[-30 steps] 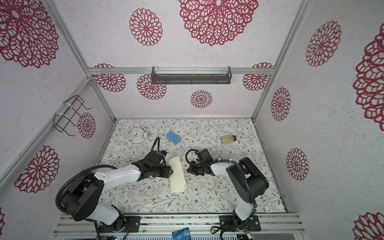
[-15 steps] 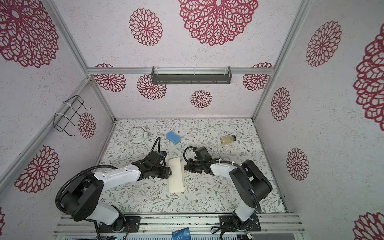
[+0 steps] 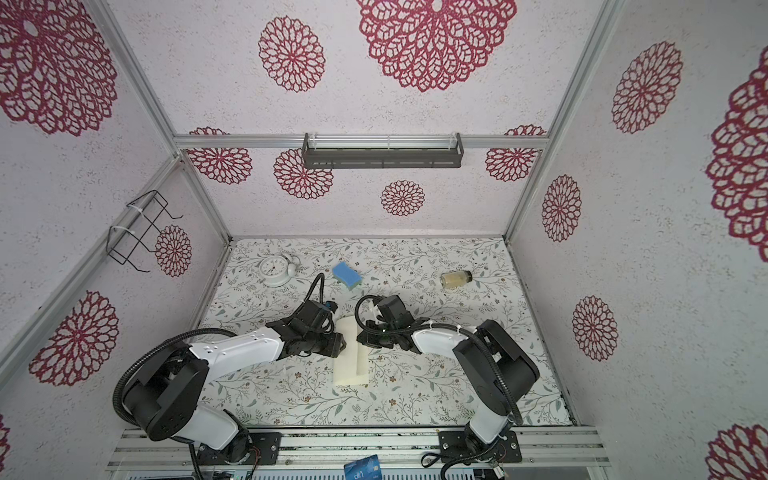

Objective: Fold a paper plane with a square sheet of paper (fold left side to right side)

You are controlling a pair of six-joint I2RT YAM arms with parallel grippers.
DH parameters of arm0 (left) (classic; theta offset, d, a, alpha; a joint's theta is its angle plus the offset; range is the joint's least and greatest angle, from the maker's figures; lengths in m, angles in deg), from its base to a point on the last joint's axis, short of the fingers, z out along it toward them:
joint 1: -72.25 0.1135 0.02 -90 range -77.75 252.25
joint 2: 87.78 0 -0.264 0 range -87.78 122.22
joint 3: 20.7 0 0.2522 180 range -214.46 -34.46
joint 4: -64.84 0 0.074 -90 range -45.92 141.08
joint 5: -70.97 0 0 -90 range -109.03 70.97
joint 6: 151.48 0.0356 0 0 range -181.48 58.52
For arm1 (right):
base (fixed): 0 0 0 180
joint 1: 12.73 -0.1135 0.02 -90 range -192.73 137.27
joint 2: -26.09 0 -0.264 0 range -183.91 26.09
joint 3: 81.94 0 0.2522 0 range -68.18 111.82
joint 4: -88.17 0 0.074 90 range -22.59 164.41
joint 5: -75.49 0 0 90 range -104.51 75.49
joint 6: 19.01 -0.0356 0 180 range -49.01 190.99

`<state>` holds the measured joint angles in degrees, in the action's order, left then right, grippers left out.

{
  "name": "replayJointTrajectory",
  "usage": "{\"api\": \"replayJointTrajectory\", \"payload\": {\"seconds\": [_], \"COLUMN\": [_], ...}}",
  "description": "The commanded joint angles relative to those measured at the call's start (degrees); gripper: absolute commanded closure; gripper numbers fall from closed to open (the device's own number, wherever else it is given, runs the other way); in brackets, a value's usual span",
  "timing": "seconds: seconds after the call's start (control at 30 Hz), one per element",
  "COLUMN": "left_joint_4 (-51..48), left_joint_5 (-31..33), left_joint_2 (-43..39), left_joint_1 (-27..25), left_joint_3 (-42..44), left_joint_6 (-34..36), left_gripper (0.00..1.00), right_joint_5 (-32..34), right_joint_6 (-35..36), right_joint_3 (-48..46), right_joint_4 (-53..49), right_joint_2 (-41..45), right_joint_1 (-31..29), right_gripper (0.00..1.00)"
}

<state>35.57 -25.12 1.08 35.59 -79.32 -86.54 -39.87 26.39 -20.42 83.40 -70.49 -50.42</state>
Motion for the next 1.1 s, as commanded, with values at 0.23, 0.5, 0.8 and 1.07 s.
{"api": "replayJointTrajectory", "payload": {"seconds": [0.23,0.5,0.8,1.07], "left_joint_4": [-2.1,-2.1,-2.9,-2.6], "left_joint_5": [2.7,2.8,3.5,2.6], "left_joint_2": [1.6,2.7,4.1,0.8], "left_joint_1": [-1.6,-2.4,-3.4,-2.4], "left_joint_3": [-2.4,-3.7,-5.6,-4.7], "left_joint_6": [0.9,0.3,0.1,-1.1], "left_gripper": [0.45,0.45,0.45,0.43], "right_joint_5": [5.2,1.1,0.5,1.5], "right_joint_6": [1.7,1.1,-0.8,-0.2], "right_joint_3": [0.6,2.4,2.3,0.5], "right_joint_4": [-4.1,-2.9,1.7,3.1], "right_joint_2": [4.9,4.0,-2.9,-5.8], "right_joint_1": [-0.1,-1.0,-1.7,-1.7], "right_gripper": [0.98,0.98,0.98,0.99]}}
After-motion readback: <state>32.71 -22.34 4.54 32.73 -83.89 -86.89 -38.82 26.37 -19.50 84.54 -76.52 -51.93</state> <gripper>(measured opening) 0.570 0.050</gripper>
